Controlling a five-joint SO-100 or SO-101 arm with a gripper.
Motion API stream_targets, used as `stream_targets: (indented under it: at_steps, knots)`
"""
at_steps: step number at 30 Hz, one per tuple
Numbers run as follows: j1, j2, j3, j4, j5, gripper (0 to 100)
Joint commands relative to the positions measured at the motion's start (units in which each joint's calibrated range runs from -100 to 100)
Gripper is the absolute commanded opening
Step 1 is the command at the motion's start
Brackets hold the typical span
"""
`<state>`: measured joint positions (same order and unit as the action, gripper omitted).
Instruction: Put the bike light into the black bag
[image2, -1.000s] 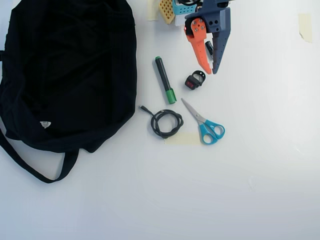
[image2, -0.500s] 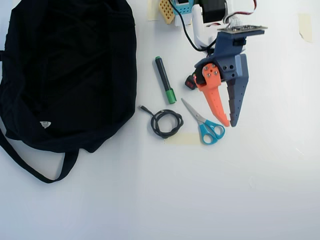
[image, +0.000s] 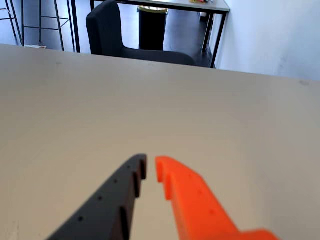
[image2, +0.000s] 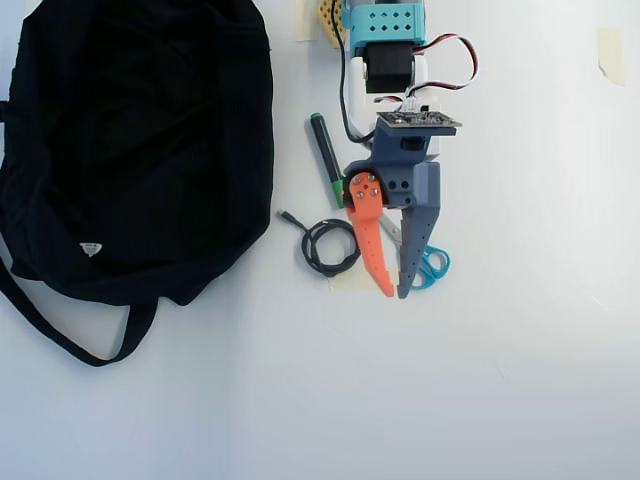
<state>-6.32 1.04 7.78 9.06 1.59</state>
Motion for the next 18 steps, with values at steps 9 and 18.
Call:
stream_targets:
  at_steps: [9,18]
  knots:
    - [-1.1,-1.9,-2.4,1.8,0.3,2]
    - [-3.0,-3.9,-3.5,21.3,0.3,2]
